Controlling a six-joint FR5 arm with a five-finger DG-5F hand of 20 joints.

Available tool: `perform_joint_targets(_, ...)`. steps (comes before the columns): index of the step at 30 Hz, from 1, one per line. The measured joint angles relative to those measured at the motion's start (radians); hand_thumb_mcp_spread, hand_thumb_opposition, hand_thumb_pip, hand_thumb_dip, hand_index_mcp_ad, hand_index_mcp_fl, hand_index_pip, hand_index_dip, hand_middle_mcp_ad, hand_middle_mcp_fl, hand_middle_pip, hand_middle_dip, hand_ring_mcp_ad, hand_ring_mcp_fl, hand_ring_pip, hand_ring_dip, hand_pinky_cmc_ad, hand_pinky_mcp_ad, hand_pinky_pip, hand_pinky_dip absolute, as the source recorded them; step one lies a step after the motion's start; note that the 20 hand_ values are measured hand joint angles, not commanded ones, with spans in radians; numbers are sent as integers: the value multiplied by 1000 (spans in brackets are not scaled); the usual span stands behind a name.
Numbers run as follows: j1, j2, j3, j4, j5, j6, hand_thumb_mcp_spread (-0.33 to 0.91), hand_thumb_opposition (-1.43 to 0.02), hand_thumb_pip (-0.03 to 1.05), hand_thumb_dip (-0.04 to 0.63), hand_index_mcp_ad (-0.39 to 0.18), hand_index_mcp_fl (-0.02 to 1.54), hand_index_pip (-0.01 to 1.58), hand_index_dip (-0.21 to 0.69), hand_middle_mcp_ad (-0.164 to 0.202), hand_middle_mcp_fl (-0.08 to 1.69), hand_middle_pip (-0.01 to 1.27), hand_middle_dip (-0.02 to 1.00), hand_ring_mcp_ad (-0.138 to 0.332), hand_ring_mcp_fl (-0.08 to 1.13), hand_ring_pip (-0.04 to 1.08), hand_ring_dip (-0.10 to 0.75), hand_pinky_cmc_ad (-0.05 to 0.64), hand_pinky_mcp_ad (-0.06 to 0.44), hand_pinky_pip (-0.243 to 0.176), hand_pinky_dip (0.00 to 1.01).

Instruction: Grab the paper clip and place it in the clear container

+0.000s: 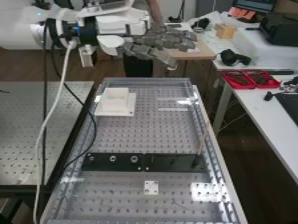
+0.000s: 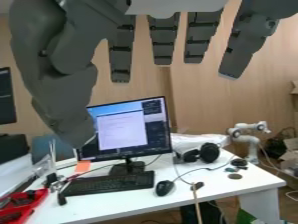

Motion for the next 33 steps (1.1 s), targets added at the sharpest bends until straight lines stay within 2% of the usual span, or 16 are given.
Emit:
perform_joint_targets(15, -4, 16, -16, 12, -16, -18, 354, -791, 569, 269, -157, 202, 243, 164, 82, -14, 127, 188, 127, 2, 89, 119, 360, 297, -89, 450)
perform_joint_targets(33, -10, 7, -9, -2, -46, -8, 354, -791, 545, 271, -155, 187, 215, 178, 82, -12, 127, 188, 127, 5, 89, 119, 360, 295, -89, 450)
